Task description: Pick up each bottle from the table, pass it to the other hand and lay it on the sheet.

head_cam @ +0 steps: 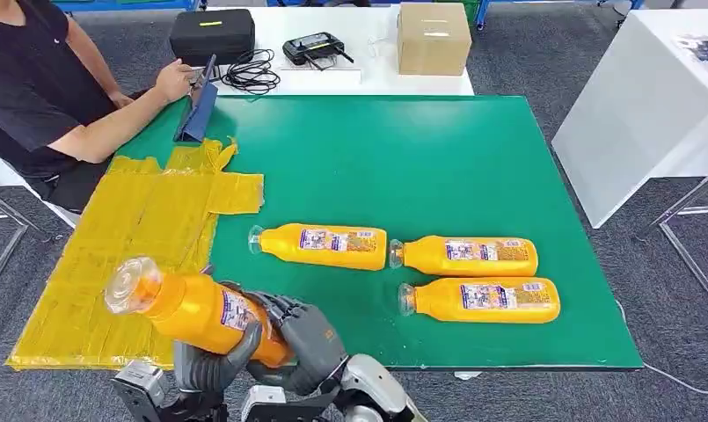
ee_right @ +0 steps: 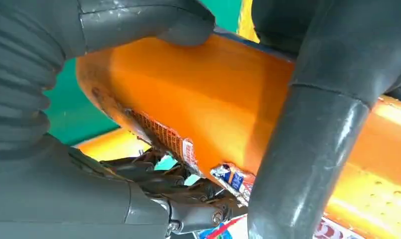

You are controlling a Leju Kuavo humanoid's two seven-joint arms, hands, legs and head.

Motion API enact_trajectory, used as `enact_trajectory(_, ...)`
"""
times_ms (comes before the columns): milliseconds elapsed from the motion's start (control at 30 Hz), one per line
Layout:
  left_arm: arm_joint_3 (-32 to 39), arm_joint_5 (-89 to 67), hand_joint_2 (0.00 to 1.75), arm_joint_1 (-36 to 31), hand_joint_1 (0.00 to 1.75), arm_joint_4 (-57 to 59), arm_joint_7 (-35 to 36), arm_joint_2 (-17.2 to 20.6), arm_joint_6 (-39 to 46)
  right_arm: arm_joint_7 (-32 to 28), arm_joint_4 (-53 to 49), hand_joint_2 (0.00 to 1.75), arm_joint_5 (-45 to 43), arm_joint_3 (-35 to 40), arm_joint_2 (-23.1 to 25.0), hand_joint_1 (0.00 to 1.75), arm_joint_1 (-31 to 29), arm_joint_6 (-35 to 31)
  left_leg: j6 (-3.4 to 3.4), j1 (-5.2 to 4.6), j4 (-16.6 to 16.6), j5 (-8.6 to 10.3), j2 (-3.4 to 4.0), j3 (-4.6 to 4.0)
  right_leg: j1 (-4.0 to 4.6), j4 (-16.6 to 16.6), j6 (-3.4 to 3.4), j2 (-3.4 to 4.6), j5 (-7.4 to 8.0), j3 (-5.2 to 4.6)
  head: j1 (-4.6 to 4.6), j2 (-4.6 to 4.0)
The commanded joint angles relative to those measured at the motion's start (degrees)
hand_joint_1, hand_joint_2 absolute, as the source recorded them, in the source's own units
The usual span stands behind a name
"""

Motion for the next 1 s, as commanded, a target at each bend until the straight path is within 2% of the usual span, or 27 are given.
enact_trajectory(33,-0.23,-23.04,1.75,-5.71,1.75,5.33,0.09,8.02,25.50,0.98,-7.77,1.75,1.45,-13.23,-7.02,0.00,-3.14,-1.69,0.05,-0.07,-0.11,0.08,-0.21,0.04,-0.06,-0.07,0.02,-0.24,0.00,0.09,0.00,0.00)
enact_trajectory(67,2.46,-29.83,1.75,-6.89,1.75,7.24,0.29,7.62,27.79,0.78,-8.73,0.00,1.50,-15.23,-7.51,0.00,-4.40,-1.44,0.07,-0.08,-0.14,0.11,-0.24,0.07,-0.07,-0.11,0.03,-0.27,0.02,0.12,-0.02,0.00)
enact_trajectory(100,4.91,-34.37,1.75,-8.10,1.75,8.30,0.68,7.34,28.90,0.36,-9.26,0.00,1.07,-17.23,-7.81,0.00,-5.60,-0.83,0.07,-0.08,-0.10,0.11,-0.24,0.00,-0.07,-0.08,0.03,-0.25,0.04,0.07,0.02,0.00)
enact_trajectory(133,7.58,-44.59,1.75,-10.30,1.75,11.42,4.35,7.67,31.93,-0.23,-8.67,0.00,0.98,-19.17,-8.48,0.00,-7.93,0.50,0.05,-0.06,-0.06,0.08,-0.14,-0.08,-0.06,-0.04,0.02,-0.12,0.06,0.01,0.00,0.00)
enact_trajectory(233,11.08,-61.90,1.75,-16.52,1.75,19.96,11.21,10.40,36.74,-1.04,-2.74,0.00,-0.72,-23.07,-8.49,0.00,-15.04,3.73,0.06,-0.11,-0.12,0.18,-0.22,-0.01,-0.11,-0.07,0.03,-0.21,0.09,0.11,0.02,0.00)
enact_trajectory(367,11.58,-61.84,1.75,-16.83,1.75,20.41,10.66,10.27,36.74,-1.38,-1.52,0.00,-0.70,-23.19,-8.14,0.00,-15.56,4.06,0.09,-0.07,-0.16,0.21,-0.09,0.12,-0.11,-0.14,0.03,-0.11,0.19,0.22,0.02,0.00)
enact_trajectory(433,14.48,-72.89,1.75,-17.16,1.75,19.81,14.70,9.67,36.74,-0.94,0.27,0.00,-0.91,-22.69,-8.34,0.00,-16.98,4.80,0.02,-0.04,-0.07,0.12,-0.08,0.16,-0.09,-0.03,0.03,-0.08,0.08,0.21,0.00,0.00)
enact_trajectory(500,13.27,-79.22,1.75,-19.54,1.75,24.71,19.78,13.25,36.74,-0.27,6.06,0.00,-1.62,-23.43,-8.64,0.00,-21.67,6.07,0.05,-0.05,-0.13,0.15,-0.10,0.27,-0.09,-0.07,0.04,-0.10,0.08,0.25,-0.02,0.00)
enact_trajectory(533,13.33,-84.62,1.75,-20.63,1.75,27.43,23.59,14.52,36.74,-0.17,8.52,1.75,-1.63,-23.62,-8.65,0.00,-23.55,6.76,0.03,-0.05,-0.08,0.15,-0.07,0.20,-0.08,0.00,0.04,-0.05,0.09,0.18,0.00,0.00)
enact_trajectory(567,9.41,-84.71,1.75,-21.76,1.75,30.84,27.60,18.57,36.74,-0.14,12.36,1.75,-2.08,-24.12,-8.33,0.00,-25.94,8.04,0.06,-0.06,-0.17,0.16,-0.05,0.29,-0.08,-0.07,0.05,-0.05,0.11,0.26,-0.02,0.00)
enact_trajectory(600,2.12,-84.71,1.75,-23.17,1.75,34.61,35.14,23.52,36.74,-0.19,15.33,1.75,-2.15,-24.39,-8.03,0.00,-27.60,8.78,0.04,-0.08,-0.14,0.19,-0.05,0.20,-0.10,-0.02,0.05,-0.03,0.13,0.18,0.00,0.00)
enact_trajectory(633,-3.87,-84.71,1.75,-25.53,1.75,39.55,40.73,26.37,36.60,-0.22,18.43,1.75,-2.22,-24.69,-7.69,0.00,-29.25,9.34,0.02,-0.07,-0.11,0.21,-0.10,0.13,-0.09,0.00,0.03,-0.08,0.12,0.13,0.00,0.00)
enact_trajectory(667,-7.74,-84.71,1.75,-27.56,1.75,42.68,44.04,27.28,35.62,-0.24,20.86,1.75,-2.25,-24.93,-7.40,0.00,-30.32,9.76,0.04,-0.07,-0.18,0.27,-0.18,0.18,-0.09,-0.07,0.03,-0.18,0.16,0.20,0.00,0.00)
enact_trajectory(767,-10.97,-84.71,1.75,-32.14,1.75,50.95,44.39,26.57,32.58,-0.50,27.31,1.75,-2.07,-24.86,-6.70,0.00,-32.56,11.05,0.02,-0.07,-0.12,0.29,-0.30,0.14,-0.07,-0.03,0.03,-0.31,0.13,0.17,0.00,0.00)
enact_trajectory(867,-20.45,-84.71,1.75,-36.46,1.75,58.53,50.40,29.53,30.24,-0.92,32.01,1.75,-0.99,-23.72,-5.87,0.00,-33.93,12.18,-0.01,-0.09,-0.13,0.37,-0.48,0.16,-0.09,-0.04,0.04,-0.44,0.09,0.26,-0.02,0.00)
enact_trajectory(1000,-20.41,-84.71,1.75,-36.88,1.75,60.01,50.36,29.47,31.13,-1.05,33.07,1.75,-0.75,-23.48,-5.59,0.00,-34.28,11.88,-0.01,-0.06,-0.07,0.30,-0.19,0.15,-0.09,0.06,0.04,-0.16,0.07,0.18,0.02,0.00)
